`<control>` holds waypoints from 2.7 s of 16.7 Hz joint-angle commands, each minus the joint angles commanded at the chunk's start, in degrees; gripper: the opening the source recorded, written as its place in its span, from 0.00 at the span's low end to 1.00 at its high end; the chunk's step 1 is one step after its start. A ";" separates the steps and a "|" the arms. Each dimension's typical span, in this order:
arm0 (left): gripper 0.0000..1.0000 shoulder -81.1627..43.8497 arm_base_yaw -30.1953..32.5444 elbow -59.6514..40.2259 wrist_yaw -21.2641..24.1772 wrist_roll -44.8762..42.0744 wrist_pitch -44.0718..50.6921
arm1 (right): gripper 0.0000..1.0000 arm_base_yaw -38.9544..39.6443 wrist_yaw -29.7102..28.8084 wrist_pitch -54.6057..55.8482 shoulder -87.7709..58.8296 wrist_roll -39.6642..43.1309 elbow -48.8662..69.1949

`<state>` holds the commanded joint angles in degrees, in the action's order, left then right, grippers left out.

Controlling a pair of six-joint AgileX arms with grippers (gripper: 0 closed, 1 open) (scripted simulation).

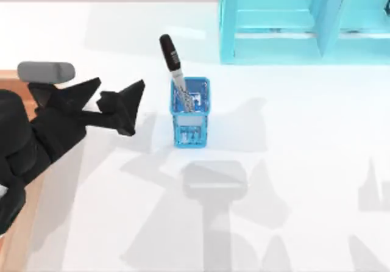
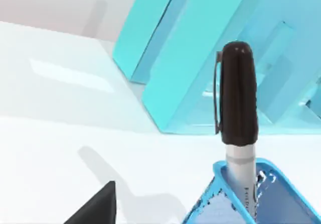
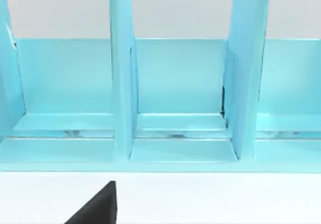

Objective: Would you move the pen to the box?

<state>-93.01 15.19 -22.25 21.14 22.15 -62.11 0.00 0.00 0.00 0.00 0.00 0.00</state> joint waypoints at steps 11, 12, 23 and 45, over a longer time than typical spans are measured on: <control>1.00 -15.23 3.26 -2.68 3.26 4.93 -8.34 | 1.00 0.00 0.00 0.00 0.00 0.00 0.00; 1.00 -15.35 3.34 -2.84 3.23 4.95 -8.32 | 1.00 0.00 0.00 0.00 0.00 0.00 0.00; 1.00 -30.67 10.02 -24.75 -2.74 6.55 -2.66 | 1.00 0.00 0.00 0.00 0.00 0.00 0.00; 0.00 -31.09 10.23 -25.32 -2.95 6.58 -2.47 | 1.00 0.00 0.00 0.00 0.00 0.00 0.00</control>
<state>-124.10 25.42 -47.57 18.19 28.73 -64.58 0.00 0.00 0.00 0.00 0.00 0.00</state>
